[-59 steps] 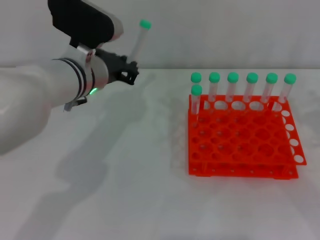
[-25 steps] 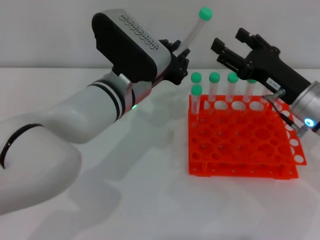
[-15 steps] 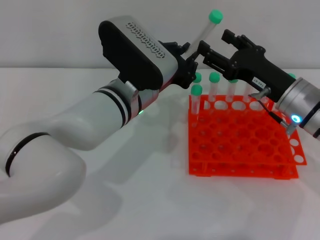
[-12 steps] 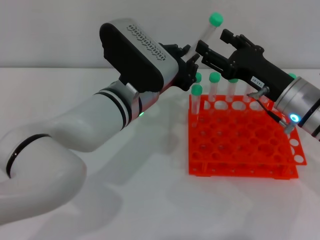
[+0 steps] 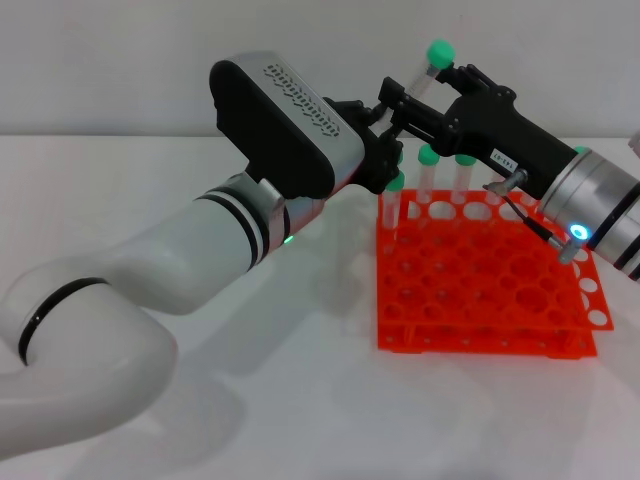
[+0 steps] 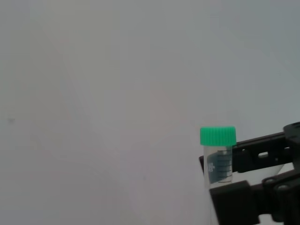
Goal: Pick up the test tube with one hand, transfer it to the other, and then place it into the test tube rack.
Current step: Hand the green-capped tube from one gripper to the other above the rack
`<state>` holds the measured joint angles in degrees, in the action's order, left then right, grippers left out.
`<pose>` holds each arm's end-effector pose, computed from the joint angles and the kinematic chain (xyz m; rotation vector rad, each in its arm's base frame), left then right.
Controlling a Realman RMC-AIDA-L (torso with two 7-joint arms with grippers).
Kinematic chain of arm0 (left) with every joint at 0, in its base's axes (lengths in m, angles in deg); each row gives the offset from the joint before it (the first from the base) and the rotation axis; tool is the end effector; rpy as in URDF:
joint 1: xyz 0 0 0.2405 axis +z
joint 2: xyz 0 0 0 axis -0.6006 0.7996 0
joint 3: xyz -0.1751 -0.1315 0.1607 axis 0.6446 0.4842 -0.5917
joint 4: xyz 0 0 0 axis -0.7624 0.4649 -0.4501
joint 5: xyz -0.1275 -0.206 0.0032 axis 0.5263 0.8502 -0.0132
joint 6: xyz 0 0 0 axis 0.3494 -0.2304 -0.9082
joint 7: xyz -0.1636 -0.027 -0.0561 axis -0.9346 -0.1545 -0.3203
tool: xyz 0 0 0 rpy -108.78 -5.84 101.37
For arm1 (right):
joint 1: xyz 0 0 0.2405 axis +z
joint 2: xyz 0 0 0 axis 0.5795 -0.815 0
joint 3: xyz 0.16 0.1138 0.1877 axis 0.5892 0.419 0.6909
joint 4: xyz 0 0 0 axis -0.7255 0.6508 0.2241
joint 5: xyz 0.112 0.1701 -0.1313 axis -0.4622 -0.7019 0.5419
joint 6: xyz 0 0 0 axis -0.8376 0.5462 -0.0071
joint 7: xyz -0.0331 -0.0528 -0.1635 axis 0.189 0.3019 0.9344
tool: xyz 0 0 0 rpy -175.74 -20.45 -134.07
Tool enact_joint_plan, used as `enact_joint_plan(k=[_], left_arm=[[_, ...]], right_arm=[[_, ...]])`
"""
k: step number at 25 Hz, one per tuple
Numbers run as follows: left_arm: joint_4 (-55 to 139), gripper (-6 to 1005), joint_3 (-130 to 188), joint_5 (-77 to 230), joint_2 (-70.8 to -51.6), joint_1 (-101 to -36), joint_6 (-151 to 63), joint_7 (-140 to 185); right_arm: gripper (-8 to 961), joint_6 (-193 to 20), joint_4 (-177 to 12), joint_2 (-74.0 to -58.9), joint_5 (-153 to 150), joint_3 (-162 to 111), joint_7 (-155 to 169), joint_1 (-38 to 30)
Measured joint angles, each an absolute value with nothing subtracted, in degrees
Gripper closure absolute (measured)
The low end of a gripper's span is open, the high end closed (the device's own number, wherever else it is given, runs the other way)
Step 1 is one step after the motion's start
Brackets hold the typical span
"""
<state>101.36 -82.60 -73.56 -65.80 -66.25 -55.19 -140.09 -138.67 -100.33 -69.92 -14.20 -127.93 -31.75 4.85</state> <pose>-0.1225 0.4488 -0.1304 -2.1754 -0.0801 -0.3645 0.1675 0.4623 -0.0736 -2.1375 0.4528 1.1829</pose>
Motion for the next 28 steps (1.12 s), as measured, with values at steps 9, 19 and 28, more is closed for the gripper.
enact_joint_plan(k=[9,19,28], left_arm=[[101.3,814,-82.8,-73.6,-65.8,-66.1,-55.3,-140.2],[100.8,803,-82.9,-73.6,-65.8,-66.4,-55.3,-140.1],[100.5,783,-83.1,-73.6,-65.81,-66.5,-55.4,-140.1]], right_arm=[[140,-138.7,-100.3,-69.79,-14.3,-128.6,-32.2,4.9],[538,-139.6,-100.3,-69.62,-14.2,-129.9,-30.2,4.9],[689,-140.7,-100.2,-69.6,-14.3,-130.0,-29.4,4.7]])
